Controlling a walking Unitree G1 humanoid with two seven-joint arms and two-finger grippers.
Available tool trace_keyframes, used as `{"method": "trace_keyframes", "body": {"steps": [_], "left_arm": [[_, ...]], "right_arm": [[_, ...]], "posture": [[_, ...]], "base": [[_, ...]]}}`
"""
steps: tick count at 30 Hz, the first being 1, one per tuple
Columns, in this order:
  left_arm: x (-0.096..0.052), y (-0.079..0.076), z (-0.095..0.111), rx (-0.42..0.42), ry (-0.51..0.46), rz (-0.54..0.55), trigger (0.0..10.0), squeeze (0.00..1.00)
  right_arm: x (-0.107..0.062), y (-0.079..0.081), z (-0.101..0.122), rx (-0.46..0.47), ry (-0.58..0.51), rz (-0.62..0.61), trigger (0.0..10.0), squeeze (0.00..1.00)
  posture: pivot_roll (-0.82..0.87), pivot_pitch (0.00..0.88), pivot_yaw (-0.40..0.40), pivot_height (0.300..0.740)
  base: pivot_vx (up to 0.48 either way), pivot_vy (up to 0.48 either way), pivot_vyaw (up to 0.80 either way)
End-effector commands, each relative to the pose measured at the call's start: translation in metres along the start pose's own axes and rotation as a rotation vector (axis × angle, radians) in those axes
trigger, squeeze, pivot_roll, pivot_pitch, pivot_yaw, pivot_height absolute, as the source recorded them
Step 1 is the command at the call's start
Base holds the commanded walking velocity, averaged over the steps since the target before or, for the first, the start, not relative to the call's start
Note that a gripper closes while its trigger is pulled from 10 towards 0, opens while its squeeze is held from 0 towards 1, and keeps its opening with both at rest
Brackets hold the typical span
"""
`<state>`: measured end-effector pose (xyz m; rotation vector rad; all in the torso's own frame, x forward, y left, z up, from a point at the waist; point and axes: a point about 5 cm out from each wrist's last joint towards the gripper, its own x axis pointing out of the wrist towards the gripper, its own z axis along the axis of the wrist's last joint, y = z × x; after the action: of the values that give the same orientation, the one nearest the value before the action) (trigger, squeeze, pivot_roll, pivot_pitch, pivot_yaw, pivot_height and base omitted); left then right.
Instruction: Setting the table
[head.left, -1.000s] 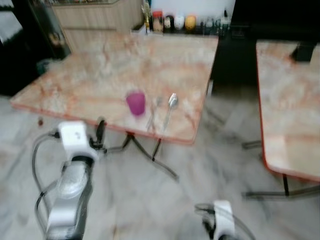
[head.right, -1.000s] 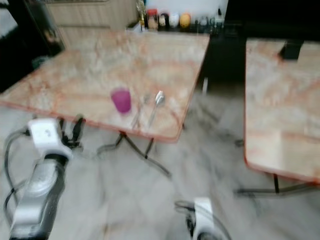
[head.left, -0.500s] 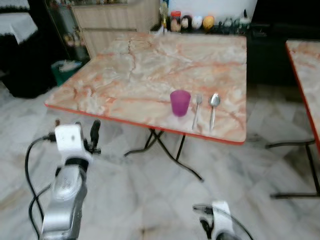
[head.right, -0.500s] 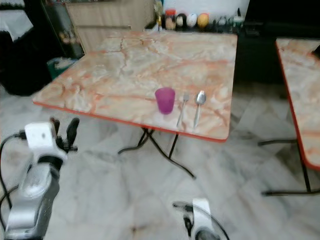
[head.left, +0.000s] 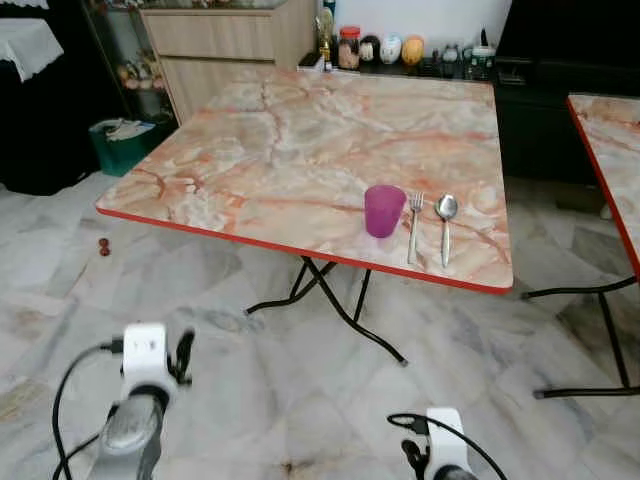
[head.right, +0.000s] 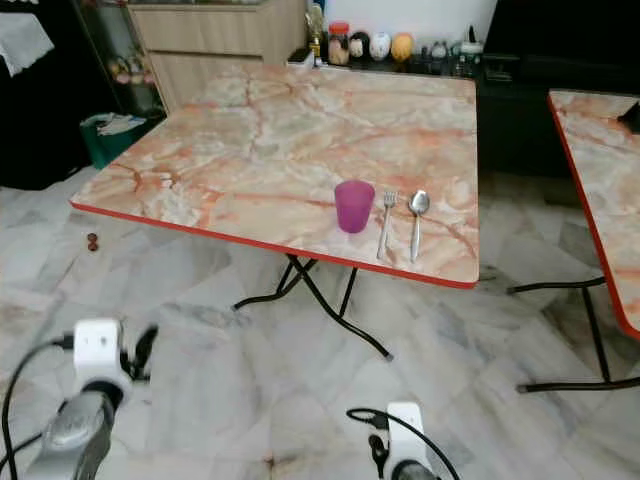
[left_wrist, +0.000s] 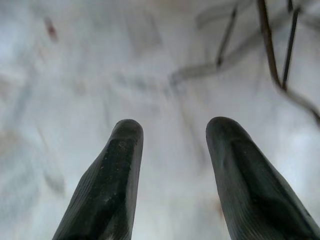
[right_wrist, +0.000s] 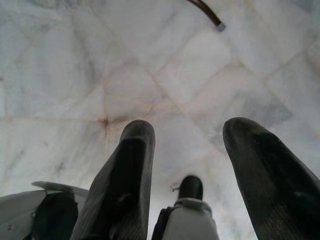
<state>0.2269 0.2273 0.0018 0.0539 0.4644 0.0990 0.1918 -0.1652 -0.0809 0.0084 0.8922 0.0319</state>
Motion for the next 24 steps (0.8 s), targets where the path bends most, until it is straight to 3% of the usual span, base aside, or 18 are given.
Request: {"method": "trace_keyframes", "body": {"steps": [1, 4, 9, 13, 24], "left_arm": [[0.003, -0.005, -0.006, 0.012, 0.028, -0.031, 10.0, 0.00], [0.006, -0.010, -0.032, 0.034, 0.136, -0.051, 10.0, 0.00], [0.002, -0.007, -0.056, 0.032, 0.235, -0.042, 10.0, 0.00], [-0.011, 0.006, -0.084, -0.046, 0.357, 0.040, 10.0, 0.00], [-0.021, 0.008, -0.102, -0.099, 0.407, 0.066, 10.0, 0.00]], "right_arm": [[0.000, -0.001, -0.001, 0.002, 0.001, -0.004, 10.0, 0.00], [0.000, -0.001, 0.000, 0.005, 0.000, -0.008, 10.0, 0.00], [0.000, -0.001, 0.000, 0.010, -0.002, -0.014, 10.0, 0.00], [0.000, -0.001, 0.000, 0.009, -0.001, -0.015, 10.0, 0.00], [0.000, -0.001, 0.000, 0.016, -0.007, -0.017, 10.0, 0.00]], "posture": [[-0.03, 0.000, 0.064, 0.723], [-0.03, 0.000, 0.063, 0.723], [-0.04, 0.000, 0.064, 0.723], [-0.04, 0.000, 0.063, 0.723], [-0.04, 0.000, 0.060, 0.723]], "base": [[0.000, 0.000, 0.00], [0.000, 0.000, 0.00], [0.000, 0.000, 0.00], [0.000, 0.000, 0.00], [0.000, 0.000, 0.00]]}}
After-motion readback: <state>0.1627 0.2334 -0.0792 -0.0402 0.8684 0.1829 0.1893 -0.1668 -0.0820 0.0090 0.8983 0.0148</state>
